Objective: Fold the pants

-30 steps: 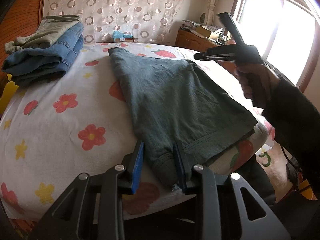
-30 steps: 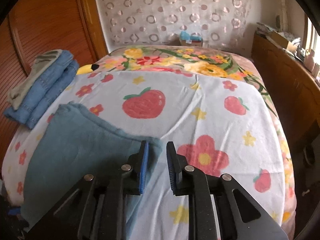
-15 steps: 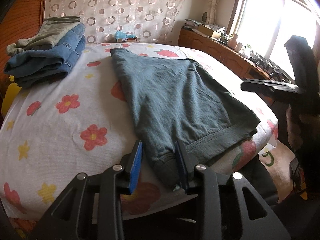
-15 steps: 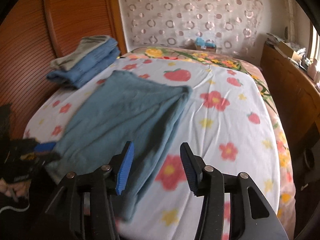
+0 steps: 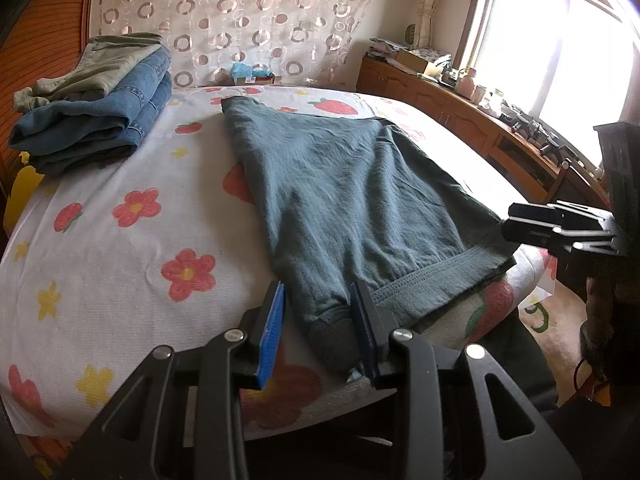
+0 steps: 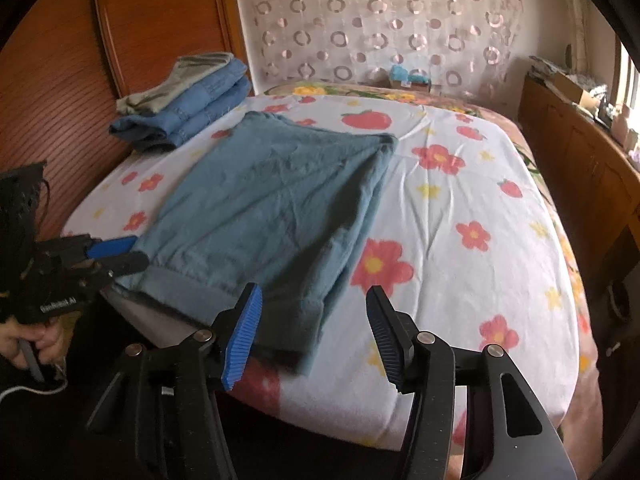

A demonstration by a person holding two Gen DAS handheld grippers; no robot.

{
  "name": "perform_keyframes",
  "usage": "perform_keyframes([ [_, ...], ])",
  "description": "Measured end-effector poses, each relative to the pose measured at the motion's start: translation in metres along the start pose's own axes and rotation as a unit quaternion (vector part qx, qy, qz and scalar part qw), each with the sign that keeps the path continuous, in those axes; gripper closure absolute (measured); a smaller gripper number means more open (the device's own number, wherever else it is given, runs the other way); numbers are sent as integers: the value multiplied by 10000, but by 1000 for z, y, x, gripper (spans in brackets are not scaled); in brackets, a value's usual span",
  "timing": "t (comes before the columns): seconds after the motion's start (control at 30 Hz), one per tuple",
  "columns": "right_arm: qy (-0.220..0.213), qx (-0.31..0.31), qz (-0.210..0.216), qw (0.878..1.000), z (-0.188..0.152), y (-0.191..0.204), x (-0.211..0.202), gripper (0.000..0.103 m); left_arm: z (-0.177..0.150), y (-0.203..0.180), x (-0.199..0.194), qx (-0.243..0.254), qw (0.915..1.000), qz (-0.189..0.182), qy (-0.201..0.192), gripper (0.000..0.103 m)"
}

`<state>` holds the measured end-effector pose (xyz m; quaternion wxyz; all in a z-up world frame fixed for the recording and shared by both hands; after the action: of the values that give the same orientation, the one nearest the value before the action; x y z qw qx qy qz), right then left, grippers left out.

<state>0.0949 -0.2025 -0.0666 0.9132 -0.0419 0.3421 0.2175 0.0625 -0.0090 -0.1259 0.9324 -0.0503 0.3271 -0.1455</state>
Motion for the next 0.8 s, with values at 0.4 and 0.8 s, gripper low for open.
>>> perform_keyframes([
  [0.4, 164, 233, 307, 9991, -18, 0, 10, 48, 2, -3, -6, 24, 10000, -51, -40, 70],
  [0.8, 136, 236, 509, 9983, -22, 4, 11, 71, -6, -8, -2, 126, 9997, -100, 156, 69],
])
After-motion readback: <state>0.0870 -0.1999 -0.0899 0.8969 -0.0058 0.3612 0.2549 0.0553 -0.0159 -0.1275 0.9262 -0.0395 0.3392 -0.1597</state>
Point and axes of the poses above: each gripper's, at about its wrist camera, not at the fingertips, and x roughly the way its jaws point, y to its left, z to its top, the point moved 2 cm from there along x, roughly the way its jaws point, and after that the axes turned 8 degrees about -y, right-handed, at the moved point
